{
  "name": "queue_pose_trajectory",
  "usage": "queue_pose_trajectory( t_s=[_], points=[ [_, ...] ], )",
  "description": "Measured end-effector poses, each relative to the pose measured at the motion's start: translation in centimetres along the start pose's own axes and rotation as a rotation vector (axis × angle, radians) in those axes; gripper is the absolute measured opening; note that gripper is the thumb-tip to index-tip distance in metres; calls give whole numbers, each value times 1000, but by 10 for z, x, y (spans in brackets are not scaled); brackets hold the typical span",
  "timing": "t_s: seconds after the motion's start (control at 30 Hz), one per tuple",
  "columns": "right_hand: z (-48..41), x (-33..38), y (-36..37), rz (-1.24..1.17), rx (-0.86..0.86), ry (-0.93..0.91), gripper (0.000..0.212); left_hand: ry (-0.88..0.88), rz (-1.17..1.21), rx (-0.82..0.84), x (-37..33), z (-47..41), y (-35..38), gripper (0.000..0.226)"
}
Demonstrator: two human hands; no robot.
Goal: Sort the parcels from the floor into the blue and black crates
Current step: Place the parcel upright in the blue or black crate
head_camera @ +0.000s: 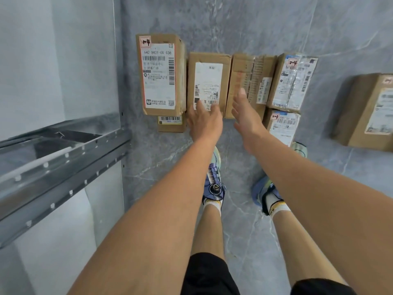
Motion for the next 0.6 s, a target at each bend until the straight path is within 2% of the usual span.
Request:
queue_pose_trajectory(
  t_s=[0.33, 0.5, 0.6],
  points=[
    [-16, -3, 1, -54, -15, 15, 67, 3, -25, -42, 5, -8, 3, 58],
    [-22, -6, 0, -33, -53, -12, 65, 18, -35, -65, 5, -9, 7, 75],
    [-26, -6, 4, -2, -70, -47, 62, -31, 61, -57, 2, -15, 5, 80]
  ],
)
Point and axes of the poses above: each hand's wrist, its own z-axis away from the middle knuckle, its own y-axis out of the palm, x = y × z, the point moved 3 cm from there along -z, towards the middle knuckle, and after that the axes turned 9 degrees about -z, right-handed, at the moved point
